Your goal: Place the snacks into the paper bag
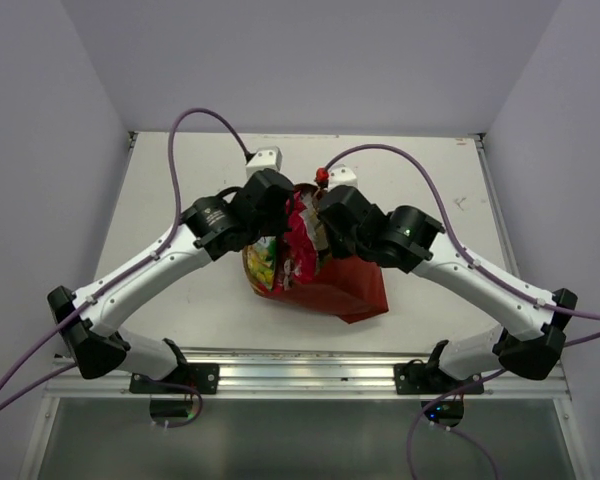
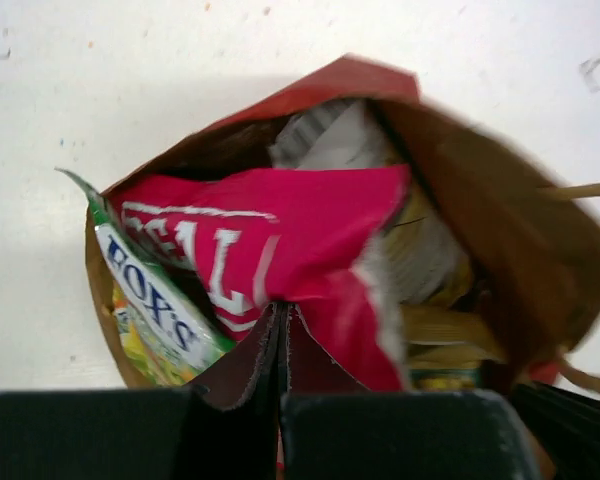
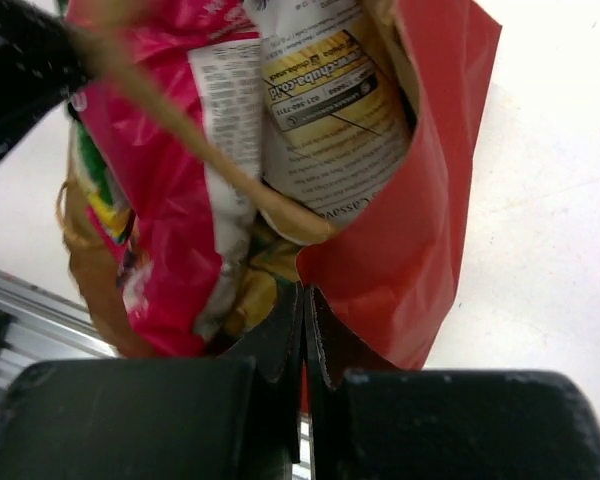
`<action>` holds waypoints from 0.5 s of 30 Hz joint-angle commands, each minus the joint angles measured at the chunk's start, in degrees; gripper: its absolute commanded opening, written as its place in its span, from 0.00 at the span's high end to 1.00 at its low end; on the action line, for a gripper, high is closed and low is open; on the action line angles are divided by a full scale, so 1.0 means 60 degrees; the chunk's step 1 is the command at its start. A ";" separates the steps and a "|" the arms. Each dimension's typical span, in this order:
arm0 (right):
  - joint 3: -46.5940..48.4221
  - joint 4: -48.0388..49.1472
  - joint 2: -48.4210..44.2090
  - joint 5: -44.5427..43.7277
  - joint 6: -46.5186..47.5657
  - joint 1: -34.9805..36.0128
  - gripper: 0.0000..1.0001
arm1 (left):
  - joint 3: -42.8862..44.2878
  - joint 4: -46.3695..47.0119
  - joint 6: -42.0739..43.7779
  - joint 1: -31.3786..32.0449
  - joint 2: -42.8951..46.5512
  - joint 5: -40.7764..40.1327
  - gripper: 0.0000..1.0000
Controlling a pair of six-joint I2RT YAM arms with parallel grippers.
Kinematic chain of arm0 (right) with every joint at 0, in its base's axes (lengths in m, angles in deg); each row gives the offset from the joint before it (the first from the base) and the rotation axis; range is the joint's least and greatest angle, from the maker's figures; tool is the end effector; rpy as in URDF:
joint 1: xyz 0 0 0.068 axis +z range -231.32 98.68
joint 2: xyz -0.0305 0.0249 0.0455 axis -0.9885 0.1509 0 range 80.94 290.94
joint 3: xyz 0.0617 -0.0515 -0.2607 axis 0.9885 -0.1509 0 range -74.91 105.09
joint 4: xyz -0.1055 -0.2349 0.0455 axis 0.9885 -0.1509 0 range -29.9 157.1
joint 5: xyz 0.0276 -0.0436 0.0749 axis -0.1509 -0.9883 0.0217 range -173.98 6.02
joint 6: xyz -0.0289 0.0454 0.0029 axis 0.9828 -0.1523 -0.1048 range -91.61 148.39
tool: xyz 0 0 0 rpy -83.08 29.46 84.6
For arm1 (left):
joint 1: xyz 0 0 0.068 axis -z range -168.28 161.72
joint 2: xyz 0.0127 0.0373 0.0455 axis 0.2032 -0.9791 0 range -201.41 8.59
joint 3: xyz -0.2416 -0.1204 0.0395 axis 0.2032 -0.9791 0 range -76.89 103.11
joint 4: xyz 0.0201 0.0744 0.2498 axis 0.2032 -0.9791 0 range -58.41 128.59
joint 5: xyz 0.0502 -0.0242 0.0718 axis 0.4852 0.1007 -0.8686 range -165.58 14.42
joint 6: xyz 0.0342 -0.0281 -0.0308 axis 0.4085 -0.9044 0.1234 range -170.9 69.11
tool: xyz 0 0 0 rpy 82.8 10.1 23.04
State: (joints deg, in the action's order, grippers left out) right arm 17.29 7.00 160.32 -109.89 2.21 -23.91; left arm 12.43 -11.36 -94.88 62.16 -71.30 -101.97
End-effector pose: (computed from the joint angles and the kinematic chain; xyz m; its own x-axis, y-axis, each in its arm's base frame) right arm 0.1580 0.2183 0.4080 -0.6190 -0.2315 -0.7505 -0.3622 0.9320 0.0112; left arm 0.1944 -0.2104 0.4039 -0.6280 -0.2166 -0.7475 0.0547 0.9458 -0.3201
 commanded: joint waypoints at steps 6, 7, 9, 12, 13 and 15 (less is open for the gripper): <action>-0.1495 0.0348 -0.0001 -0.0457 -0.0472 -0.0076 1.00 | -0.0736 -0.0519 -0.0490 -0.0115 -0.0116 -0.0477 1.00; -0.1452 0.0319 -0.0001 -0.0471 -0.0472 -0.0090 1.00 | -0.0736 -0.0826 -0.0651 -0.0144 -0.0131 -0.1016 1.00; -0.1393 0.0216 0.0013 -0.0588 -0.0472 -0.0076 1.00 | -0.0852 -0.1837 -0.1338 -0.0159 -0.0117 -0.1575 1.00; -0.1349 0.0143 -0.0016 -0.0676 -0.0486 -0.0090 1.00 | -0.1408 -0.2528 -0.2276 -0.0232 0.0205 -0.2324 1.00; -0.1349 0.0099 -0.0045 -0.0706 -0.0530 -0.0076 1.00 | -0.1859 -0.2514 -0.2684 -0.0348 0.0511 -0.2368 0.98; -0.1349 0.0055 -0.0089 -0.0764 -0.0545 -0.0076 1.00 | -0.2432 -0.2398 -0.3199 -0.0611 0.0863 -0.2398 0.88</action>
State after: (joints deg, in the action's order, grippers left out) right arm 8.92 10.13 161.04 -111.57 0.29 -24.11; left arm 1.93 -20.65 -105.59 60.74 -70.41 -111.07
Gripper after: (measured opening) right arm 0.008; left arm 0.081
